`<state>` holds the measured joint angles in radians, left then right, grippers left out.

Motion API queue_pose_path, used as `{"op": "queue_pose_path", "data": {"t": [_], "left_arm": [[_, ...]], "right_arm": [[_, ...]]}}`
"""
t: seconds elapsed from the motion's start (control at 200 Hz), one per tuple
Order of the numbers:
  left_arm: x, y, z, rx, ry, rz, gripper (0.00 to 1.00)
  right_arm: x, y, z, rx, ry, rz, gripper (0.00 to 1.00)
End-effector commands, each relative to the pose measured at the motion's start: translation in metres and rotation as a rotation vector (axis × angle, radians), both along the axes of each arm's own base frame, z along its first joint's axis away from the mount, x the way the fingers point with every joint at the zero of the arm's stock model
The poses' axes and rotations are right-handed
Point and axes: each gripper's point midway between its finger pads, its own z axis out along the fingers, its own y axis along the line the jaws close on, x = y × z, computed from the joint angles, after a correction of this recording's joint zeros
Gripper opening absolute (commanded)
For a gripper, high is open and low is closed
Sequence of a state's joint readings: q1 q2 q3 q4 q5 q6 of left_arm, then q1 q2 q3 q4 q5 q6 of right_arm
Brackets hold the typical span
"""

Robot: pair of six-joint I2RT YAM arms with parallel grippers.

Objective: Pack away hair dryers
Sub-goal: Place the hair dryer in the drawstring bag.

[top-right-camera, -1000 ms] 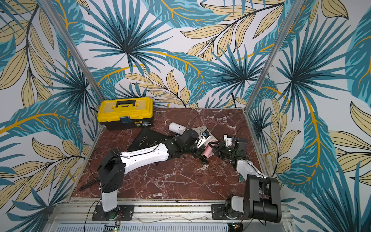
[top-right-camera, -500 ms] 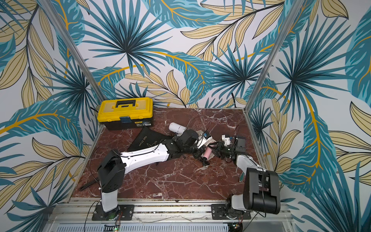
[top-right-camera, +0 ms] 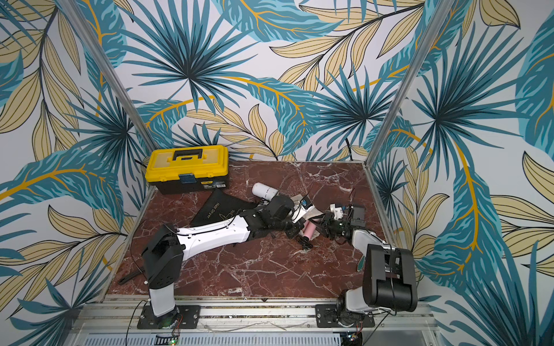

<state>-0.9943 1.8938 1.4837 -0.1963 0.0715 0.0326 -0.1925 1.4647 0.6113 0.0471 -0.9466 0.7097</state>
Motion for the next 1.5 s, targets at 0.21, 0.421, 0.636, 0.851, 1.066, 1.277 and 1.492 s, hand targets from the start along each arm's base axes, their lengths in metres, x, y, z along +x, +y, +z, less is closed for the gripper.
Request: {"op": "queue_pose_path", "data": {"t": [0.21, 0.421, 0.636, 0.851, 1.066, 1.277, 1.492], "left_arm": [[-0.011, 0.001, 0.015, -0.054, 0.008, -0.022, 0.0], [-0.011, -0.001, 0.017, -0.068, 0.011, -0.023, 0.0], [-0.006, 0.0, 0.02, -0.076, 0.008, 0.003, 0.0], [0.015, 0.008, 0.03, -0.12, 0.043, 0.091, 0.0], [0.021, 0.006, 0.035, -0.141, 0.054, 0.116, 0.0], [0.025, 0.008, 0.034, -0.144, 0.061, 0.146, 0.0], [0.024, 0.007, 0.027, -0.133, 0.07, 0.144, 0.0]], "right_arm": [[0.006, 0.002, 0.006, 0.014, -0.047, 0.024, 0.34], [0.009, 0.004, 0.009, 0.048, -0.058, 0.02, 0.47], [0.001, 0.005, 0.008, 0.045, -0.048, 0.014, 0.54], [-0.023, 0.002, -0.017, -0.035, 0.066, 0.023, 0.52], [-0.035, 0.008, -0.015, -0.013, 0.063, 0.018, 0.53], [-0.059, 0.006, -0.022, -0.088, 0.134, 0.038, 0.59], [-0.075, 0.016, -0.023, -0.084, 0.14, 0.027, 0.57]]}}
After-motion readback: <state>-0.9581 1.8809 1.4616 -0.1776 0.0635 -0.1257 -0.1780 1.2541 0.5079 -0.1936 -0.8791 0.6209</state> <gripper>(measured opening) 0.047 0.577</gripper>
